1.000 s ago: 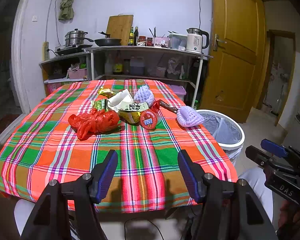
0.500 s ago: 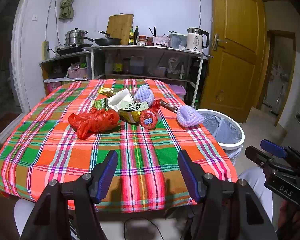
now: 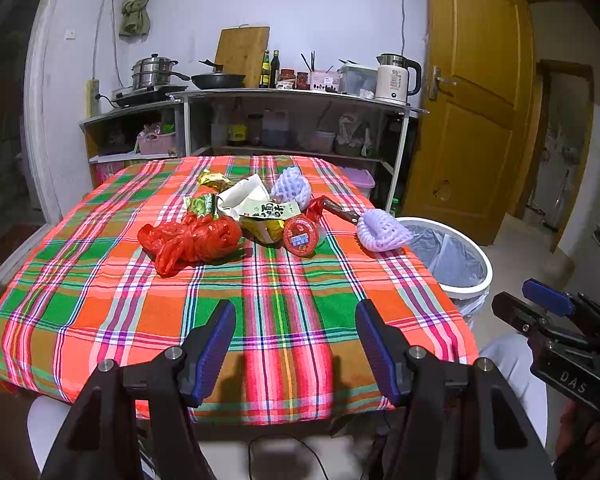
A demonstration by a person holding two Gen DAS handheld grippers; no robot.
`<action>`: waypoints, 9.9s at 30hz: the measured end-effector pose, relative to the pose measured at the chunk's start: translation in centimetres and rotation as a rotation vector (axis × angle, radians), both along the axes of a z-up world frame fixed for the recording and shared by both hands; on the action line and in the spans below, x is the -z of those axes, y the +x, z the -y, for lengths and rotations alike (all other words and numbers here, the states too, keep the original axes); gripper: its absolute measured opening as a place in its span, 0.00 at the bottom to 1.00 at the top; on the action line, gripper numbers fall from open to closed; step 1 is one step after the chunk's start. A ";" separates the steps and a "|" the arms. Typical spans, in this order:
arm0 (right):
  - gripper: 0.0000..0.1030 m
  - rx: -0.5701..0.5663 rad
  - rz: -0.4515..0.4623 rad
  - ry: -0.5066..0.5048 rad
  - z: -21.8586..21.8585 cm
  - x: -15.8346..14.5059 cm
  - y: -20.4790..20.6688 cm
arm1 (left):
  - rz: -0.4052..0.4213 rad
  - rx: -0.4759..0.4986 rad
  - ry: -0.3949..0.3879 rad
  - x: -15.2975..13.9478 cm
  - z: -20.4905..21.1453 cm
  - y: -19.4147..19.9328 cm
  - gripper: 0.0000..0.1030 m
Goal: Collect trash
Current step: 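Grasp the white foam fruit net with the right tool while the left tool grasps the red plastic bag, then carry the foam net and red bag over the white bin while both tools open to drop them, then move both open tools back over the trash on the table, then grasp the clear plastic cup with the left tool while the right tool grasps the brown snack wrapper, then carry the cup and brown wrapper over the white bin while both tools open to drop them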
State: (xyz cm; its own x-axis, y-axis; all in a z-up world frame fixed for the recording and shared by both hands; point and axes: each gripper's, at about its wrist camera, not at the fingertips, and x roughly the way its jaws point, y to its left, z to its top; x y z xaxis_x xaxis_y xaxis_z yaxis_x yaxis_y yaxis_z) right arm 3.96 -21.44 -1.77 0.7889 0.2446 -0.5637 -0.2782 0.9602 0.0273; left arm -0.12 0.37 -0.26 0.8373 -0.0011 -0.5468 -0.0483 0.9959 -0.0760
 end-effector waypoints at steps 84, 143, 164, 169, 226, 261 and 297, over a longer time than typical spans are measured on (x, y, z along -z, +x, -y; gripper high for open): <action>0.41 -0.081 -0.185 0.053 -4.4 2.0 17.0 | -0.062 -0.031 -0.133 0.3 -9.4 12.5 0.55; 0.55 0.230 -0.343 0.083 11.4 9.2 21.7 | -0.257 0.467 -0.079 4.3 14.8 28.1 0.57; 0.55 0.201 -0.177 0.080 9.8 2.3 16.3 | -0.063 0.389 -0.127 -1.6 8.9 19.9 0.57; 0.55 0.151 -0.136 0.093 8.3 0.6 14.4 | -0.018 0.361 -0.131 -2.7 6.7 17.3 0.57; 0.55 -0.153 -0.132 0.010 -2.7 2.1 16.9 | -0.214 0.134 -0.147 4.9 -1.0 20.1 0.57; 0.45 -0.289 -0.288 -0.056 -8.5 5.4 27.3 | -0.168 0.152 -0.184 4.4 -2.7 18.4 0.08; 0.24 -0.156 -0.165 0.095 -0.4 0.4 17.1 | -0.079 0.267 -0.115 -0.6 2.7 14.9 0.07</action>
State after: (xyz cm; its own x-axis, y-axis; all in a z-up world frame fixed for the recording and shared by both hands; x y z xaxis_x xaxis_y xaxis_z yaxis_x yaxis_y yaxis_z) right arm 21.04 -21.03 -2.15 0.6366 0.4144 -0.6504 -0.4068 0.8969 0.1732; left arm 14.82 -2.34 0.35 0.7539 -0.2807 -0.5939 0.2035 0.9594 -0.1952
